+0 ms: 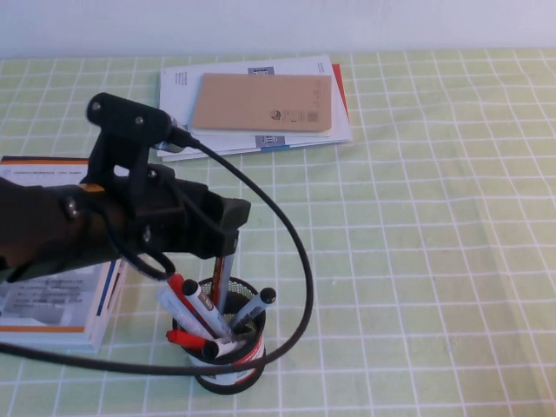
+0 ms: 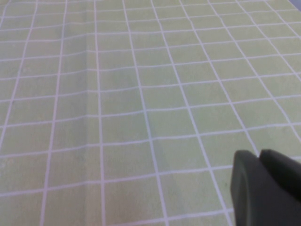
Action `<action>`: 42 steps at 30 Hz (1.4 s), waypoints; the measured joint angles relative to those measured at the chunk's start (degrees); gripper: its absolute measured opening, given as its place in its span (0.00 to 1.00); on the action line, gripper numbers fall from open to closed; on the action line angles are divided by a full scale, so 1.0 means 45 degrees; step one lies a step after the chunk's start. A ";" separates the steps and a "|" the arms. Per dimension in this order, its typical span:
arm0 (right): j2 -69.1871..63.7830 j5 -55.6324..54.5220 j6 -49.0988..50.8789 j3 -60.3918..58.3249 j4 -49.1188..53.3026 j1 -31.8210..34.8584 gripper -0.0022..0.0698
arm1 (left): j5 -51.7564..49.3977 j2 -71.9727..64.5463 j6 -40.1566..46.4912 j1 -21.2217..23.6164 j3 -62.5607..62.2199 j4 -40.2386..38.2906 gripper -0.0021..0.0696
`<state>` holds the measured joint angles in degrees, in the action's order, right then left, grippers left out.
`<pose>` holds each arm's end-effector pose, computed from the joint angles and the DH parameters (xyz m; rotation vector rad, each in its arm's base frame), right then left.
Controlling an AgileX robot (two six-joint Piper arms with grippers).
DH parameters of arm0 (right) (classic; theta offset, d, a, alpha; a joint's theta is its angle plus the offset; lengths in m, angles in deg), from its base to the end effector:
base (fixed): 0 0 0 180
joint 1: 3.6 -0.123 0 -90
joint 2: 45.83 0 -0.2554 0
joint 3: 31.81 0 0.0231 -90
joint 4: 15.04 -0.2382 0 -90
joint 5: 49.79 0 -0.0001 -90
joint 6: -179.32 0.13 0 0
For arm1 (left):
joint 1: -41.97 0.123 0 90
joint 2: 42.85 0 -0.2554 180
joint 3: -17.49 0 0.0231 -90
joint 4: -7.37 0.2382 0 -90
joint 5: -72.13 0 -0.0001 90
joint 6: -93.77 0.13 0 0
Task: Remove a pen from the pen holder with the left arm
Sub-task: Pick up the pen from the pen holder
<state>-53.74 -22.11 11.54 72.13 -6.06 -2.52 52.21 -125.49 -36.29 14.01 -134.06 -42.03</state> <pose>0.1020 -0.0114 0.1588 0.1384 1.9378 -0.0338 0.2505 -0.1711 0.2412 0.7190 2.0766 -0.5382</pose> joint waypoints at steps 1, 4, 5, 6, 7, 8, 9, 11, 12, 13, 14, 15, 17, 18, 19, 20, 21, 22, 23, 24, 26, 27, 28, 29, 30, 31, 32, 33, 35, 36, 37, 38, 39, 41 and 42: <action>0.0000 0.0000 0.0000 0.0000 0.0000 0.0000 0.01 | 0.0144 -0.0134 0.0000 0.0000 0.0000 -0.0002 0.60; 0.0000 0.0000 0.0000 0.0000 0.0000 0.0000 0.01 | 0.0434 -0.0660 0.0000 0.0000 0.0000 -0.0142 0.61; 0.0000 0.0000 0.0000 0.0000 0.0000 0.0000 0.01 | 0.0488 -0.0797 0.0000 0.0000 0.0000 -0.0221 0.61; 0.0000 0.0000 0.0000 0.0000 0.0000 0.0000 0.01 | 0.0552 -0.0944 0.0000 0.0000 0.0000 -0.0313 0.61; 0.0000 0.0000 0.0000 0.0000 0.0000 0.0000 0.01 | 0.0583 -0.1086 0.0030 0.0000 0.0000 -0.0371 0.61; 0.0000 0.0000 0.0000 0.0000 0.0000 0.0000 0.01 | 0.0659 -0.1210 0.0030 0.0000 0.0000 -0.0427 0.61; 0.0000 0.0000 0.0000 0.0000 0.0000 0.0000 0.01 | 0.0727 -0.1327 0.0039 0.0000 0.0000 -0.0456 0.61; 0.0000 0.0000 0.0000 0.0000 0.0000 0.0000 0.01 | 0.0915 -0.1529 0.0060 0.0000 0.0000 -0.0549 0.61; 0.0000 0.0000 0.0000 0.0000 0.0000 0.0000 0.01 | 0.1019 -0.1639 0.0069 0.0000 0.0000 -0.0559 0.61; 0.0000 0.0000 0.0000 0.0000 0.0000 0.0000 0.01 | 0.1136 -0.1713 0.0089 0.0000 0.0000 -0.0581 0.61; 0.0000 0.0000 0.0000 0.0000 0.0000 0.0000 0.01 | 0.1211 -0.1788 0.0089 0.0000 0.0000 -0.0610 0.61; 0.0000 0.0000 0.0000 0.0000 0.0000 0.0000 0.01 | 0.1243 -0.1849 0.0089 0.0000 0.0000 -0.0610 0.60; 0.0000 0.0000 0.0000 0.0000 0.0000 0.0000 0.01 | 0.1341 -0.2009 0.0089 0.0000 -0.0032 -0.0610 0.57; 0.0000 0.0000 0.0000 0.0000 0.0000 0.0000 0.01 | 0.1341 -0.2079 0.0089 0.0000 -0.0075 -0.0626 0.55; 0.0000 0.0000 0.0000 0.0000 0.0000 0.0000 0.01 | 0.1341 -0.2134 0.0089 0.0000 -0.0125 -0.0626 0.53; 0.0000 0.0000 0.0000 0.0000 0.0000 0.0000 0.01 | 0.1341 -0.2160 0.0089 0.0000 -0.0159 -0.0637 0.50; 0.0000 0.0000 0.0000 0.0000 0.0000 0.0000 0.01 | 0.1341 -0.2188 0.0089 0.0000 -0.0217 -0.0637 0.46; 0.0000 0.0000 0.0000 0.0000 0.0000 0.0000 0.01 | 0.1341 -0.2188 0.0089 -0.0022 -0.0245 -0.0637 0.43; 0.0000 0.0000 0.0000 0.0000 0.0000 0.0000 0.01 | 0.1341 -0.2188 0.0089 -0.0021 -0.0270 -0.0637 0.40; 0.0000 0.0000 0.0000 0.0000 0.0000 0.0000 0.01 | 0.1341 -0.2188 0.0089 -0.0021 -0.0271 -0.0637 0.34; 0.0000 0.0000 0.0000 0.0000 0.0000 0.0000 0.01 | 0.1286 -0.2206 0.0089 -0.0021 -0.0271 -0.0637 0.25; 0.0000 0.0000 0.0000 0.0000 0.0000 0.0000 0.01 | 0.1226 -0.2206 0.0089 -0.0021 -0.0271 -0.0637 0.19; 0.0000 0.0000 0.0000 0.0000 0.0000 0.0000 0.01 | 0.1173 -0.2206 0.0089 -0.0021 -0.0271 -0.0637 0.14; 0.0000 0.0000 0.0000 0.0000 0.0000 0.0000 0.01 | 0.1141 -0.2206 0.0089 -0.0021 -0.0271 -0.0637 0.11; 0.0000 0.0000 0.0000 0.0000 0.0000 0.0000 0.01 | 0.1113 -0.2206 0.0089 -0.0021 -0.0271 -0.0637 0.08; 0.0000 0.0000 0.0000 0.0000 0.0000 0.0000 0.01 | 0.1085 -0.2206 0.0089 -0.0021 -0.0271 -0.0637 0.06; 0.0000 0.0000 0.0000 0.0000 0.0000 0.0000 0.01 | 0.1054 -0.2206 0.0089 -0.0021 -0.0271 -0.0657 0.05; 0.0000 0.0000 0.0000 0.0000 0.0000 0.0000 0.01 | 0.1027 -0.2206 0.0089 -0.0027 -0.0271 -0.0667 0.05; 0.0000 0.0000 0.0000 0.0000 0.0000 0.0000 0.01 | 0.1001 -0.2093 0.0089 -0.0027 -0.0271 -0.0687 0.04; 0.0000 0.0000 0.0000 0.0000 0.0000 0.0000 0.01 | 0.1001 -0.2011 0.0089 -0.0027 -0.0271 -0.0687 0.04; 0.0000 0.0000 0.0000 0.0000 0.0000 0.0000 0.01 | 0.1001 -0.1867 0.0089 -0.0027 -0.0271 -0.0687 0.04; 0.0000 0.0000 0.0000 0.0000 0.0000 0.0000 0.01 | 0.1001 -0.1752 0.0089 -0.0027 -0.0271 -0.0687 0.03; 0.0000 0.0000 0.0000 0.0000 0.0000 0.0000 0.01 | 0.0943 -0.1593 0.0089 -0.0027 -0.0331 -0.0687 0.03; 0.0000 0.0000 0.0000 0.0000 0.0000 0.0000 0.01 | 0.0709 -0.1304 0.0089 -0.0027 -0.0555 -0.0661 0.03; 0.0000 0.0000 0.0000 0.0000 0.0000 0.0000 0.01 | 0.0565 -0.1162 0.0089 -0.0027 -0.0738 -0.0661 0.03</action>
<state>-53.74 -22.11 11.54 72.13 -6.06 -2.52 54.75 -130.71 -35.89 13.89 -137.38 -45.00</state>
